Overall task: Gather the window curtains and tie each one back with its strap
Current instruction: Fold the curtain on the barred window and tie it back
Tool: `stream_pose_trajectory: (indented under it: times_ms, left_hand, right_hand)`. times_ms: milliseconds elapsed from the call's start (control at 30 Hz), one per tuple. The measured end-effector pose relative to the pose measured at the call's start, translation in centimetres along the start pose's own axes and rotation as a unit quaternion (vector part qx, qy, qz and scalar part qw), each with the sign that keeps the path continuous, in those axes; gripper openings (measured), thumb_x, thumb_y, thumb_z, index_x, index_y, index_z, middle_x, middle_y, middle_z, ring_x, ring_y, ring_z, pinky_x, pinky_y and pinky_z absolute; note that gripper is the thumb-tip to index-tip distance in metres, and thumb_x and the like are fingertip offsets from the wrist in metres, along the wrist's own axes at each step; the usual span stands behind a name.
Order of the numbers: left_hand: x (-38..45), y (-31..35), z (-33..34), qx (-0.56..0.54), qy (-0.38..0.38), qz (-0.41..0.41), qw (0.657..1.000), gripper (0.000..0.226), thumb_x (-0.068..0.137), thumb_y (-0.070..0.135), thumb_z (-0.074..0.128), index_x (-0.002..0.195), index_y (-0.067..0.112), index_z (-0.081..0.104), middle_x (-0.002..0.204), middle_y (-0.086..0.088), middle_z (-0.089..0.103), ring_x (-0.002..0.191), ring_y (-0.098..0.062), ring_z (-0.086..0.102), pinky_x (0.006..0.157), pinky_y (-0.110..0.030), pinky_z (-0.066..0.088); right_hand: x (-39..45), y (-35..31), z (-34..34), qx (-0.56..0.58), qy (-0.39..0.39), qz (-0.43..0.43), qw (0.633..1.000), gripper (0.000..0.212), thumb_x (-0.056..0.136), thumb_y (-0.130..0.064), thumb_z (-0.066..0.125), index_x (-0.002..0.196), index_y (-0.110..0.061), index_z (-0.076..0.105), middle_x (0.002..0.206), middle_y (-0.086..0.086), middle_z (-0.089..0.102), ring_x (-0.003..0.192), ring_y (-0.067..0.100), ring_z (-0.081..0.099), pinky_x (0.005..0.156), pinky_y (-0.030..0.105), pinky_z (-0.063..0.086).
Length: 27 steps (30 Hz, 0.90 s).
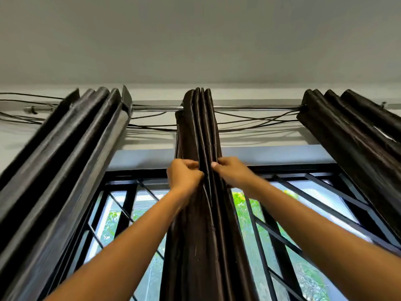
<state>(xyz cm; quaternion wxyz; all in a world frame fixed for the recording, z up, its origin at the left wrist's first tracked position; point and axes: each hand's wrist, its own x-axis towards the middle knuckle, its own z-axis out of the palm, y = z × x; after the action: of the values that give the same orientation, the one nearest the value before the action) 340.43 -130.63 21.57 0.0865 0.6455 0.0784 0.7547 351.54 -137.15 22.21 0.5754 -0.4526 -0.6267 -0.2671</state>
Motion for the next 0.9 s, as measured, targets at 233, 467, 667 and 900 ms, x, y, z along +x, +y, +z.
stream_pose_trajectory:
  times_ms: [233, 467, 667, 900]
  left_hand:
    - [-14.5, -0.3, -5.4, 0.069, -0.008, 0.020, 0.997, 0.010, 0.065, 0.007, 0.075, 0.071, 0.015, 0.076, 0.065, -0.002, 0.072, 0.063, -0.011, 0.067, 0.064, -0.032, 0.054]
    - [-29.8, -4.1, -8.3, 0.162, -0.013, -0.059, 0.985, 0.024, 0.071, 0.000, 0.066, 0.051, 0.011, 0.059, 0.042, 0.003, 0.048, 0.044, -0.015, 0.045, 0.044, -0.019, 0.031]
    - [-36.8, -4.3, -10.4, 0.154, -0.068, -0.097, 0.981, 0.018, 0.077, 0.001, 0.068, 0.083, 0.016, 0.077, 0.050, 0.016, 0.057, 0.052, 0.012, 0.055, 0.052, -0.004, 0.038]
    - [-40.7, -4.3, -10.2, 0.044, -0.220, -0.085, 0.971, 0.042, 0.082, 0.011, 0.064, 0.120, 0.029, 0.064, 0.081, 0.027, 0.068, 0.077, 0.016, 0.060, 0.066, -0.002, 0.041]
  right_hand:
    - [-12.9, 0.1, 2.7, -0.041, 0.018, -0.002, 0.999, 0.028, 0.097, -0.030, 0.048, 0.094, -0.004, 0.059, 0.088, 0.012, 0.063, 0.089, 0.030, 0.057, 0.064, 0.031, 0.030]
    - [-30.5, 2.9, 6.8, -0.008, -0.004, 0.076, 0.997, 0.017, 0.092, -0.033, 0.053, 0.099, -0.018, 0.058, 0.085, -0.004, 0.067, 0.083, 0.021, 0.065, 0.065, 0.023, 0.046]
    - [-37.9, 4.0, 8.3, -0.001, -0.034, 0.102, 0.994, 0.034, 0.092, -0.038, 0.055, 0.122, -0.023, 0.059, 0.099, -0.001, 0.073, 0.094, 0.018, 0.068, 0.079, 0.039, 0.055]
    - [-38.3, 2.0, 7.6, -0.047, 0.015, 0.164, 0.985, 0.060, 0.069, -0.078, 0.053, 0.094, -0.027, 0.070, 0.082, -0.006, 0.072, 0.082, 0.013, 0.068, 0.069, 0.033, 0.055]
